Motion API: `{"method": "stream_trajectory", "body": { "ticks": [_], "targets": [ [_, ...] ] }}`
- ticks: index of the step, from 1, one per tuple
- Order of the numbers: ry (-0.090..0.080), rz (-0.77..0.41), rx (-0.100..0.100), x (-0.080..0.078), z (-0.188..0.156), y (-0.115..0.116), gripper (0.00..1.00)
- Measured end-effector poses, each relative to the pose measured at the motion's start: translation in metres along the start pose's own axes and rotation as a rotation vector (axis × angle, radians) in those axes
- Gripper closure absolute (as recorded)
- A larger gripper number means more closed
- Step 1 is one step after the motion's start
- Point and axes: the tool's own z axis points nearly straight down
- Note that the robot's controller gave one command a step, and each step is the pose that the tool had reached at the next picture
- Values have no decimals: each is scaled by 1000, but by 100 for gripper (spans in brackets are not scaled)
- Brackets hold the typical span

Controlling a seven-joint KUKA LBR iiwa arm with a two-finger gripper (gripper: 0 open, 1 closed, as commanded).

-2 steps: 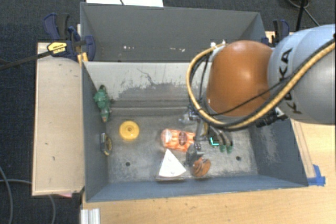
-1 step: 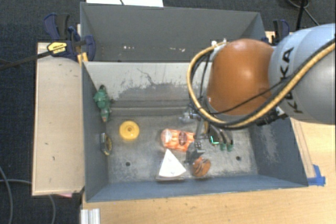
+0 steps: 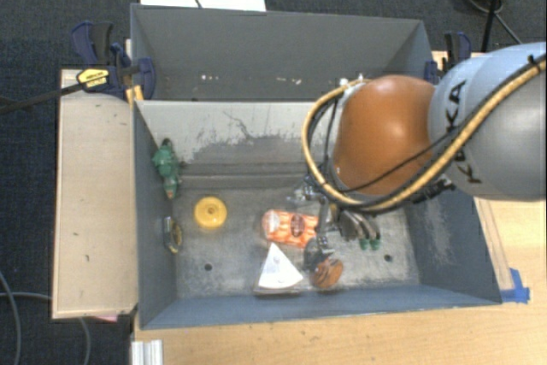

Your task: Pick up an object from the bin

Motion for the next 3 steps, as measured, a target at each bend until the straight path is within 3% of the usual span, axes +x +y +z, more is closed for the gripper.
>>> {"method": "stream_trajectory", "body": {
  "ticks": [1, 2, 3],
  "targets": [
    [5, -323, 5, -19, 95, -3, 100],
    [-32, -319, 2, -26, 96, -1, 0],
    [3, -318, 1, -16, 104, -3, 100]
  ]
}}
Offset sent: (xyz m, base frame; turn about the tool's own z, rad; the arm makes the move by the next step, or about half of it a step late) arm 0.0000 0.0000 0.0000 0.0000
